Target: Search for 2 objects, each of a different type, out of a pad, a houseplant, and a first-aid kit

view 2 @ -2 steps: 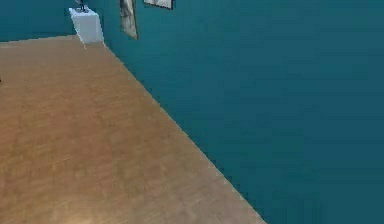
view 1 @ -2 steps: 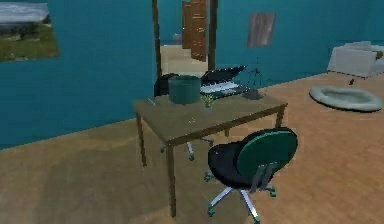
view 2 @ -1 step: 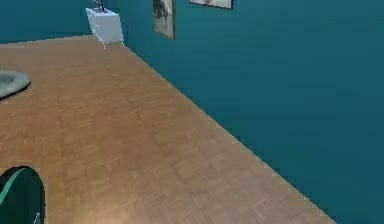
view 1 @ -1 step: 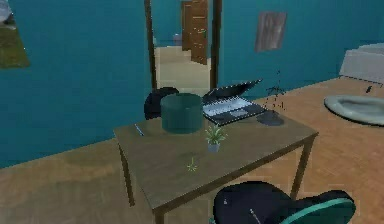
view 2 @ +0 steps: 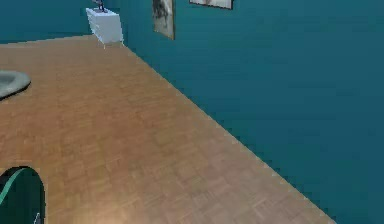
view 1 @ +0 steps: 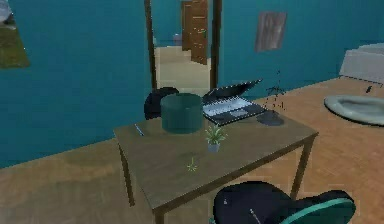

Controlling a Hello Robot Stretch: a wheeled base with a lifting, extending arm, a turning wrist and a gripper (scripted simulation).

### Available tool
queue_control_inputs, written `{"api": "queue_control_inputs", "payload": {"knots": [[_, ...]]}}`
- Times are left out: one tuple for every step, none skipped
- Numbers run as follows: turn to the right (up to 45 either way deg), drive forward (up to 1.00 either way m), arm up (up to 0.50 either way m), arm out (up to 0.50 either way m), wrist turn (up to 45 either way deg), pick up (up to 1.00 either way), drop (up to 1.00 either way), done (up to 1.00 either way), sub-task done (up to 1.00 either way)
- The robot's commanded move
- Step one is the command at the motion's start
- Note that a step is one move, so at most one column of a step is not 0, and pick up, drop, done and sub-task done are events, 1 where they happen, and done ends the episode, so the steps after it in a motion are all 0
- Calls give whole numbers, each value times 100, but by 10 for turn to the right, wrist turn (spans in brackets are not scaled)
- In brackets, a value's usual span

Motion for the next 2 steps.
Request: {"api": "queue_control_inputs", "payload": {"knots": [[450, 0, 0, 0, 0, 0, 0, 0, 0], [450, 0, 0, 0, 0, 0, 0, 0, 0]]}}
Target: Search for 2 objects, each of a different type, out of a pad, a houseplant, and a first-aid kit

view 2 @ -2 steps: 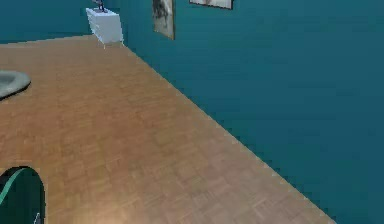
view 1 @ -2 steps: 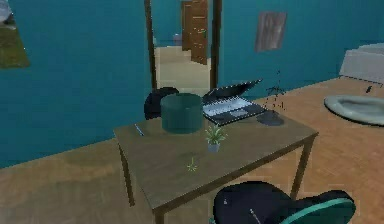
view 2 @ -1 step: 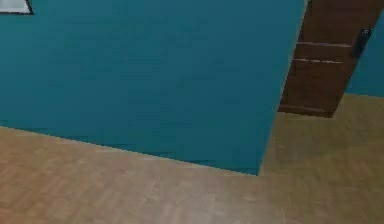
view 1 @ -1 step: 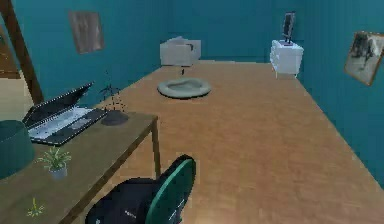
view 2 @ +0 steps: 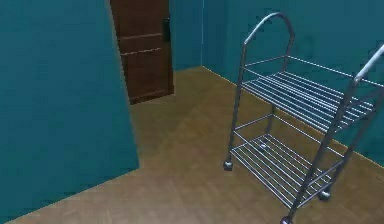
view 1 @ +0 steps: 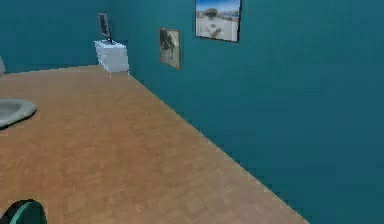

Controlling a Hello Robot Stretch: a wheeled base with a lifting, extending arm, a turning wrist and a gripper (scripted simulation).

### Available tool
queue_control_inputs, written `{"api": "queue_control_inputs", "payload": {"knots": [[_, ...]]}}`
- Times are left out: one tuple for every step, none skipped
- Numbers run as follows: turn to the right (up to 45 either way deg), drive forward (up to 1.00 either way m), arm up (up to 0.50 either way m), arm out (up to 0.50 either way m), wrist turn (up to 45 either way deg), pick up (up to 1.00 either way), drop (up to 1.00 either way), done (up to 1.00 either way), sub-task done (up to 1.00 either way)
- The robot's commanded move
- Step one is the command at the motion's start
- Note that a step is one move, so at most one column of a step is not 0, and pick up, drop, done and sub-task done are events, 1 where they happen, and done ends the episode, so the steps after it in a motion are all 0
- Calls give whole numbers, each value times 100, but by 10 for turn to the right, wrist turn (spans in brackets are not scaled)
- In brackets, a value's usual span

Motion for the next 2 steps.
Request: {"api": "queue_control_inputs", "payload": {"knots": [[300, 0, 0, 0, 0, 0, 0, 0, 0], [30, 0, 0, 0, 0, 0, 0, 0, 0]]}}
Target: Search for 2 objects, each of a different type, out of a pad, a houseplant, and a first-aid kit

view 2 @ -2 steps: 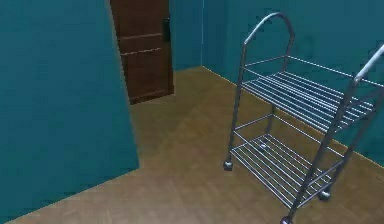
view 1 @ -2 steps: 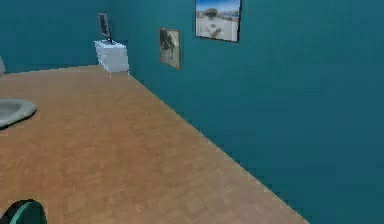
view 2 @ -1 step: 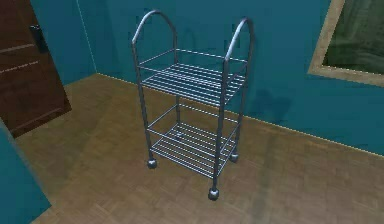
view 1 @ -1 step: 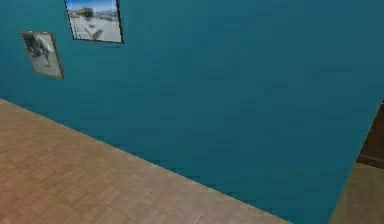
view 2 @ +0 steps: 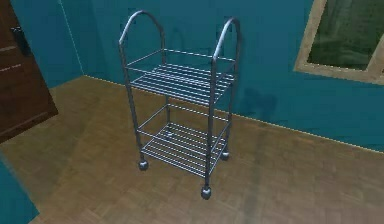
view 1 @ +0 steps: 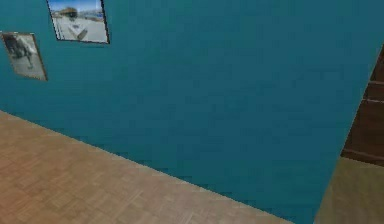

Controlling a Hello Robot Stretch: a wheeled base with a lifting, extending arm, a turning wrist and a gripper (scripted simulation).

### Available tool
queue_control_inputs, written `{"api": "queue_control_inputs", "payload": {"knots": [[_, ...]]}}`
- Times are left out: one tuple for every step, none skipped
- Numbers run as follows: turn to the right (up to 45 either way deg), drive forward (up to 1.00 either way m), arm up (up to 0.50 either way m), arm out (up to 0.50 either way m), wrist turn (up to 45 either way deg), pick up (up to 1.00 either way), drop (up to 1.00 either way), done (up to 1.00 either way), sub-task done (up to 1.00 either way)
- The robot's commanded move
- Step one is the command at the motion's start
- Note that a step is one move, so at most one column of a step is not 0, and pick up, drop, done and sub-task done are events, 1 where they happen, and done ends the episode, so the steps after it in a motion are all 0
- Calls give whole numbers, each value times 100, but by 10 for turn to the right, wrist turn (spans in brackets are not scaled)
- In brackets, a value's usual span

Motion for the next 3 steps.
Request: {"api": "queue_control_inputs", "payload": {"knots": [[0, 65, 0, 0, 0, 0, 0, 0, 0], [-450, 0, 0, 0, 0, 0, 0, 0, 0], [-150, 0, 0, 0, 0, 0, 0, 0, 0]]}}
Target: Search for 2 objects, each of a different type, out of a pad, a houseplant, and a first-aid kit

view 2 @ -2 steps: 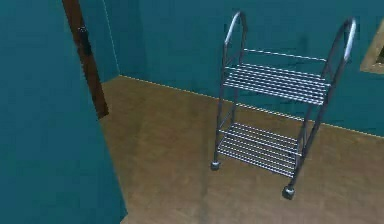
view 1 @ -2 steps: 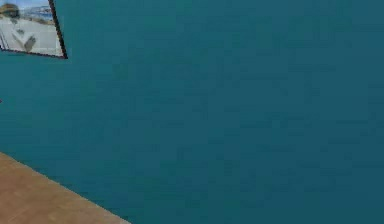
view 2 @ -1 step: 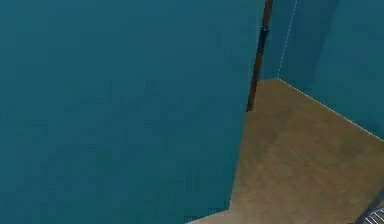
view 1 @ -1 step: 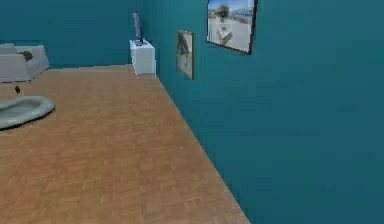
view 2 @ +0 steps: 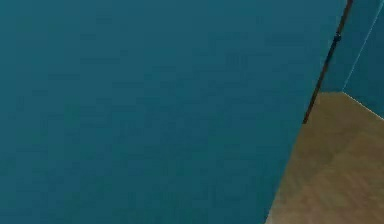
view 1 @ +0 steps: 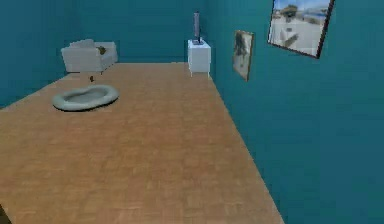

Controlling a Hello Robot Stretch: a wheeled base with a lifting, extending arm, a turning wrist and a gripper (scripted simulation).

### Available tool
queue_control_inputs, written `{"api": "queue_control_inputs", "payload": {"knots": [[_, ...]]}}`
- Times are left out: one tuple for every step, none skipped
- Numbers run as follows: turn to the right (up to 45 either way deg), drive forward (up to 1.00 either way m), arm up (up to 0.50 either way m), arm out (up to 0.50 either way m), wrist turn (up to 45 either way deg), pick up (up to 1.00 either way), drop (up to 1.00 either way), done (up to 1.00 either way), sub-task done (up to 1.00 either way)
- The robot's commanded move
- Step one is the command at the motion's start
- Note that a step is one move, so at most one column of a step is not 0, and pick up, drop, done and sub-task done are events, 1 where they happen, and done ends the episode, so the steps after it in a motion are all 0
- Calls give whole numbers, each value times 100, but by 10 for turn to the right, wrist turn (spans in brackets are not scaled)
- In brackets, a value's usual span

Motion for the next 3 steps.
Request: {"api": "queue_control_inputs", "payload": {"knots": [[0, 100, 0, 0, 0, 0, 0, 0, 0], [-300, 0, 0, 0, 0, 0, 0, 0, 0], [0, 5, 0, 0, 0, 0, 0, 0, 0]]}}
